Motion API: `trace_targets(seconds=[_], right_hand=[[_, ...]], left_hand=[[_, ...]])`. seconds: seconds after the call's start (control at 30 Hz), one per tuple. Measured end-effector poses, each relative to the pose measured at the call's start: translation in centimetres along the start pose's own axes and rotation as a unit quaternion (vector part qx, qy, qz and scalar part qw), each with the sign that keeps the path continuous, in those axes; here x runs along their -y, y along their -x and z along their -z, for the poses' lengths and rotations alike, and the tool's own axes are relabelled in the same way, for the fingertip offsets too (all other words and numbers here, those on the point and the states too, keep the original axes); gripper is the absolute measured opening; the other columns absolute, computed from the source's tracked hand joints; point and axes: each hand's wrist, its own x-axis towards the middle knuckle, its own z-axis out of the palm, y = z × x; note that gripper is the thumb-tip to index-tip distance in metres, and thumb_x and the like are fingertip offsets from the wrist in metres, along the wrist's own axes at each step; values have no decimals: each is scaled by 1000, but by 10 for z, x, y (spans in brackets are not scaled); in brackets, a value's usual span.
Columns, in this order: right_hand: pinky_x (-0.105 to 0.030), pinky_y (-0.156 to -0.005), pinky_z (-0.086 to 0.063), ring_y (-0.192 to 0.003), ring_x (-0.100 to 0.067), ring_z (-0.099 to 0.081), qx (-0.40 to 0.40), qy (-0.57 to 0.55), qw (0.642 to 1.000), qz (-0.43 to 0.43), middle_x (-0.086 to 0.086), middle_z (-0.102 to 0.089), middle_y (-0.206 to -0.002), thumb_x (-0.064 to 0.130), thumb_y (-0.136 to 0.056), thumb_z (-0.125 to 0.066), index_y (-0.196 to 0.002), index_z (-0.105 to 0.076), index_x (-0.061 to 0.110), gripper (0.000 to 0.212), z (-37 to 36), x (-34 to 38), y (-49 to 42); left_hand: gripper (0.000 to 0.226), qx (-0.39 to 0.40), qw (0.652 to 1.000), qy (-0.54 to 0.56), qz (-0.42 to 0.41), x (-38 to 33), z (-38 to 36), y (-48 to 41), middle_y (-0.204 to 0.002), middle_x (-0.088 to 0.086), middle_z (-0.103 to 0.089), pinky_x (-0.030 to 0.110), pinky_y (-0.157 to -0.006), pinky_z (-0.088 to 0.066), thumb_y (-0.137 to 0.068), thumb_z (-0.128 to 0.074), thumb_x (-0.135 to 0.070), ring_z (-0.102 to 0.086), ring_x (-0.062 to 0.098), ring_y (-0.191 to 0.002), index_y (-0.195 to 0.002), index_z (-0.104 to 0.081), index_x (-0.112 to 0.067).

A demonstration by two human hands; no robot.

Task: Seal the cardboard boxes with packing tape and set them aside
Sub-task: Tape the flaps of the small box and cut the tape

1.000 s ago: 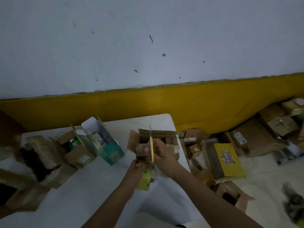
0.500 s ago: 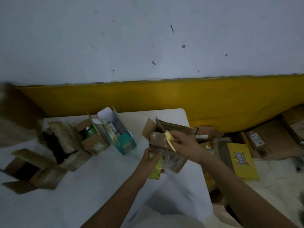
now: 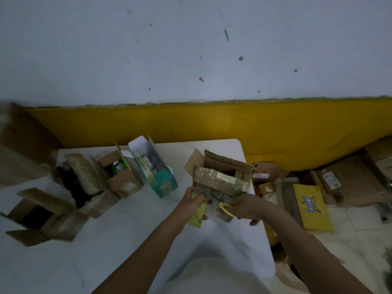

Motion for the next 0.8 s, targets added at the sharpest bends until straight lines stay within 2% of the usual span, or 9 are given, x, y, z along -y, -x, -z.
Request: trace_targets(seconds=[0.07, 0.17, 0.27, 0.4, 0.47, 0.53, 0.6, 0.7, 0.8], right_hand=[[-21, -63, -53, -87, -13, -56, -3, -14, 1000, -7, 3, -59, -95, 60, -93, -47, -120, -61, 17, 52, -1, 3, -5], [-20, -58, -50, -72, -12, -50, -10, -25, 1000, -5, 1, -58, -88, 65, -90, -50, -107, -62, 17, 53, -5, 10, -13], [-19, -49, -40, -67, -14, -48, -30, -76, 997, 0, -2, -56, -83, 68, -82, -58, -109, -65, 10, 64, -11, 16, -18], [-13, -41, -37, -60, -8, -53, -58, -78, 995, 23, 6, -58, -66, 45, -92, -62, -87, -66, 15, 31, -15, 12, -24], [-13, -43, -39, -57, -6, -56, -74, -82, 992, 57, 8, -63, -63, 49, -88, -67, -79, -73, 21, 30, -16, 8, -26], [-16, -48, -42, -56, -5, -59, -86, -81, 989, 89, 8, -66, -60, 48, -87, -69, -73, -76, 24, 29, -18, 4, -27], [-21, -48, -43, -52, -6, -56, -136, -38, 983, 117, 5, -63, -57, 42, -91, -65, -66, -71, 24, 31, -19, -4, -32], [-36, -58, -50, -60, -16, -60, -181, 13, 967, 179, 0, -66, -68, 42, -94, -59, -79, -73, 20, 30, -21, -19, -41], [-33, -66, -47, -70, -10, -56, -120, 13, 958, 261, 7, -61, -77, 45, -98, -48, -85, -65, 28, 27, -36, -29, -44]], left_hand=[[25, 4, 1000, -14, 4, -2, 1, 0, -96, 8, -72, 30, -56, -53, -97, -55, -28, -67, 20, -61, -120, -45, -25], [32, 9, 999, -52, 10, -2, 3, -2, -100, 9, -68, 32, -63, -54, -98, -53, -34, -68, 24, -63, -127, -42, -27], [37, 2, 998, -62, 17, -2, 7, -2, -101, 9, -66, 30, -64, -54, -97, -53, -36, -69, 21, -65, -131, -42, -25], [32, 12, 996, -84, 11, -9, 13, 3, -95, 1, -63, 15, -47, -49, -97, -55, -32, -63, 15, -70, -126, -47, -21], [27, 3, 997, -79, 5, -11, 15, 6, -92, 1, -63, 13, -44, -46, -96, -57, -25, -64, 12, -67, -121, -53, -15], [13, -17, 997, -73, -1, -11, 15, 8, -86, 5, -66, 14, -43, -46, -95, -59, -15, -66, 7, -57, -106, -57, -9], [4, -38, 998, -59, 4, -7, 18, 9, -87, 14, -71, 19, -47, -50, -93, -60, -9, -69, 11, -61, -95, -58, -7], [6, -32, 999, -4, 17, 2, 24, 9, -89, 25, -72, 32, -57, -54, -92, -58, -2, -70, 31, -68, -93, -52, -2], [8, -56, 998, 28, 24, 10, 32, 12, -91, 28, -71, 33, -54, -53, -92, -57, 0, -66, 32, -58, -96, -50, -3]])
